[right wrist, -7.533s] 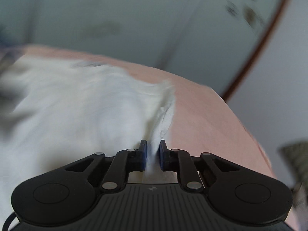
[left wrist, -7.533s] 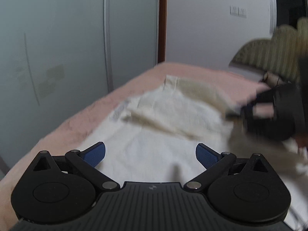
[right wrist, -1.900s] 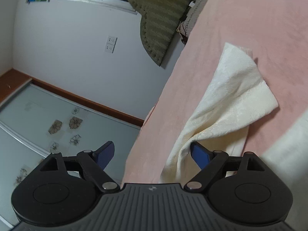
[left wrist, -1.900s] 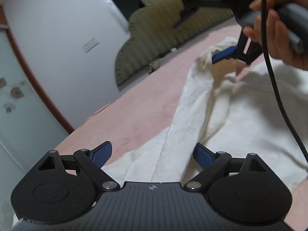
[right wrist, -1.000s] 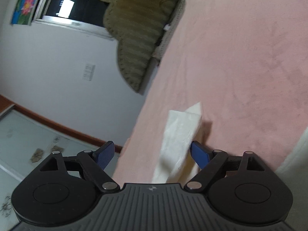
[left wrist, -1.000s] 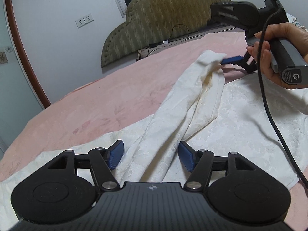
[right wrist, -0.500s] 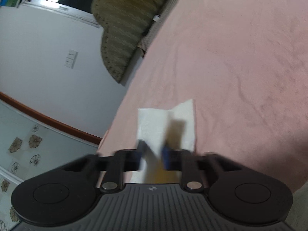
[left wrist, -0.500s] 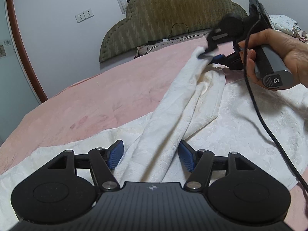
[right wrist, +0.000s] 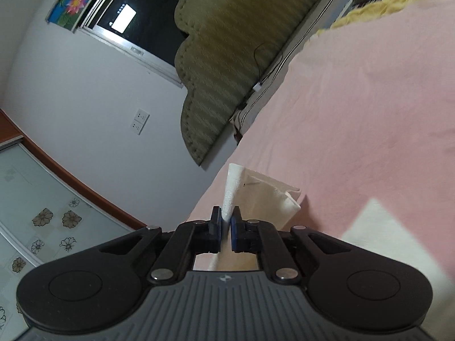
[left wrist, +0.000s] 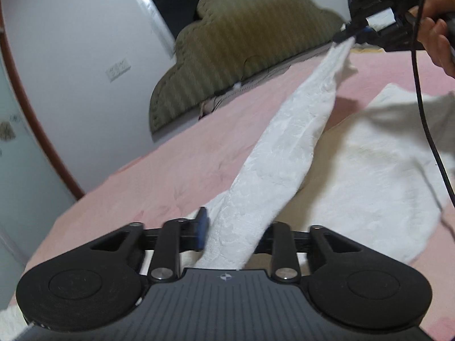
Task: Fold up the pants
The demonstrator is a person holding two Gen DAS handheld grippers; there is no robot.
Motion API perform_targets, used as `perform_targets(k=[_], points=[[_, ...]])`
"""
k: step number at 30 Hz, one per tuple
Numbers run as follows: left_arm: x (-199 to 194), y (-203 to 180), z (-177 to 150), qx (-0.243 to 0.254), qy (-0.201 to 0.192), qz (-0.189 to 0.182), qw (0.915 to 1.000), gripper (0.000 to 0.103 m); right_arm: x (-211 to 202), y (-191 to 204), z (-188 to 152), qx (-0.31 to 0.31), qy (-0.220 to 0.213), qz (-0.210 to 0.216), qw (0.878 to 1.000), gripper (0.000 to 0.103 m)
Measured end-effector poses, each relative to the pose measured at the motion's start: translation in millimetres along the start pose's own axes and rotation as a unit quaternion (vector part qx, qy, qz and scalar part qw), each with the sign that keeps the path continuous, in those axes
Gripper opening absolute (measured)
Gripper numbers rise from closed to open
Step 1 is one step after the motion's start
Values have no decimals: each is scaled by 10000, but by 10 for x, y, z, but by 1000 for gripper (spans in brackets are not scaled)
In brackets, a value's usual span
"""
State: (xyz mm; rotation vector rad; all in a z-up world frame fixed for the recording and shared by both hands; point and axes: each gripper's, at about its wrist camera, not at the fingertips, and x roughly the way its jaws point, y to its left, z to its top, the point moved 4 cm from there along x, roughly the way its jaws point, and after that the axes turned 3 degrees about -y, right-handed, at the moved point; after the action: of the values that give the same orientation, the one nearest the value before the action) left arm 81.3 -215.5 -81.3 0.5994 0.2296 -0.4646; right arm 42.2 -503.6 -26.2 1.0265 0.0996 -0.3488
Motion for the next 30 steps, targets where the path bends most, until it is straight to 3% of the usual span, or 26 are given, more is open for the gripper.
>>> perform_targets(k=[4, 7, 8, 10, 12, 13, 14, 15, 16, 18, 20, 22, 24, 27, 30], points=[[-120, -149, -21, 278, -134, -234, 9992, 12, -28, -195, -2, 245, 233, -246, 9991, 6], [-23, -104, -24, 279, -56, -131, 9995, 10, 164, -151, 30, 317, 461, -187, 9983, 6], [36, -15, 13, 182, -54, 2, 9998, 10, 204, -50, 67, 254, 452, -66, 9986, 6], [124, 281, 138, -254, -61, 434, 9987, 11, 156, 277, 150, 72, 190, 589, 9981, 6], [113, 712, 324, -1044, -295, 1031, 9887, 14, -9, 663, 212, -466, -231, 1335, 9897, 7], [56, 862, 389, -1323, -546, 1275, 9815, 21, -108, 796, 210, -710, -442, 1625, 9832, 7], [-30, 978, 464, -1510, -820, 1557, 9728, 25, -196, 873, 186, -883, -582, 1796, 9780, 6], [-100, 1014, 488, -1507, -993, 1796, 9670, 25, -238, 863, 151, -976, -558, 1706, 9789, 6], [-140, 980, 476, -1364, -1081, 1886, 9665, 21, -250, 777, 107, -1055, -465, 1398, 9834, 7], [-77, 633, 367, -454, -798, 1466, 9849, 23, -251, 431, 11, -1107, -296, 461, 9923, 7], [41, 205, 91, 457, -314, 635, 9964, 16, -298, -61, -73, -625, -91, -427, 9971, 7], [47, -96, -174, 747, 6, 21, 9972, 14, -419, -444, -175, 34, -1, -623, 9981, 7], [-9, -249, -289, 847, 33, -276, 9960, 12, -557, -578, -254, 61, -3, -798, 9968, 7], [-25, -252, -305, 1011, -127, -199, 9946, 11, -710, -611, -316, 0, 1, -834, 9965, 7], [-41, -127, -317, 791, -84, -176, 9967, 11, -827, -627, -337, 26, -5, -823, 9966, 7]])
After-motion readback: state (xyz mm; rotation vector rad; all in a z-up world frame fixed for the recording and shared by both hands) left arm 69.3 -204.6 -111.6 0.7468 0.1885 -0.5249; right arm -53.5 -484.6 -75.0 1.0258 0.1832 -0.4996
